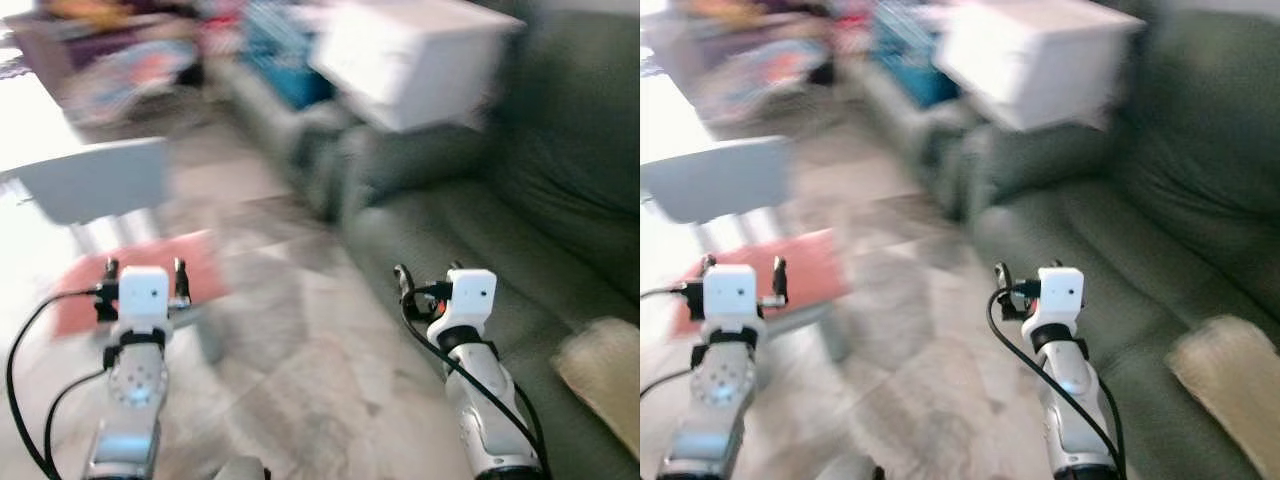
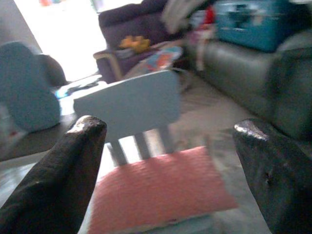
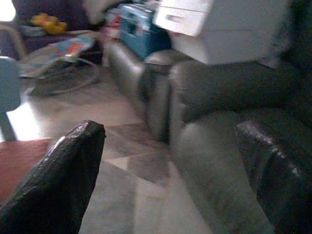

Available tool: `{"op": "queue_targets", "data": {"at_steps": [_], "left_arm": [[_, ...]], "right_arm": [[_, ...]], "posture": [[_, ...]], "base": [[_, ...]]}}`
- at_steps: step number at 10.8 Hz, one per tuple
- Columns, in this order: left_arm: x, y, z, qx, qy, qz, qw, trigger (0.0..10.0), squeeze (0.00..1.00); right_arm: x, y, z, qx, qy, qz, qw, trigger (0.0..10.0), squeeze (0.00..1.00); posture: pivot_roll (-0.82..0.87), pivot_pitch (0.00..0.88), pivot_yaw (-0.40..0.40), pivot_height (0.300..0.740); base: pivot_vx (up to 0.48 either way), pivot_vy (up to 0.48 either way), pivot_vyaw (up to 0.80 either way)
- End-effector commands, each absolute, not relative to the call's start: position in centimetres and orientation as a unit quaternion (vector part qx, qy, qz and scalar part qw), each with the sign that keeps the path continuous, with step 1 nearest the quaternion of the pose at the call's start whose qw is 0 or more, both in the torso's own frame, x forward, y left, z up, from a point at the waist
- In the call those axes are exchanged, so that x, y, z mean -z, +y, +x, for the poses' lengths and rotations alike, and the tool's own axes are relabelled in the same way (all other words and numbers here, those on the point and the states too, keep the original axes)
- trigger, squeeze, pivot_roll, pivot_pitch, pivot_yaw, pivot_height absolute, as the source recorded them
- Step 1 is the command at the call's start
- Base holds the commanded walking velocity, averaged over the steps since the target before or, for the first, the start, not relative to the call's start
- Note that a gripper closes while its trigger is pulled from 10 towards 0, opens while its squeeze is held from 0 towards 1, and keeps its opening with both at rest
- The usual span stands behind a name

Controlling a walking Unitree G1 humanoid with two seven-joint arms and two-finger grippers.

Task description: Move the pillow to the sofa

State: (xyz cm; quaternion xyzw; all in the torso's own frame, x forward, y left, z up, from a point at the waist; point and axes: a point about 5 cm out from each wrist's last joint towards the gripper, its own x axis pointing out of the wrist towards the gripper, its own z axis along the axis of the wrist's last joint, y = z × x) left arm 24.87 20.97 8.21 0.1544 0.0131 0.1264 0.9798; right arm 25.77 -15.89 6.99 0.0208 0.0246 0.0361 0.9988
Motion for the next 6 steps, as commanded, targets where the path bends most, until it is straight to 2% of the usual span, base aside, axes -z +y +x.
{"op": "queue_targets", "data": {"at_steps": [1,3,6], "left_arm": [[-8.32,20.8,25.09,-0.121,0.014,0.156,0.98,10.0,0.0],[-8.31,20.68,25.09,-0.125,0.014,0.167,0.978,10.0,0.0],[-8.23,20.29,25.24,-0.119,0.014,0.136,0.984,10.0,0.0]], "right_arm": [[-7.6,-16.26,26.1,-0.03,0.011,0.022,0.999,10.0,0.0],[-7.56,-16.37,25.96,-0.03,0.011,0.023,0.999,10.0,0.0],[-7.53,-16.52,25.8,-0.031,0.012,0.027,0.999,10.0,0.0]], "posture": [[0.06,0.0,-0.049,0.74],[0.05,0.001,-0.049,0.74],[0.06,0.0,-0.06,0.74]], "base": [[0.0,0.0,0.8],[0.0,0.0,0.8],[0.0,0.0,0.8]]}}
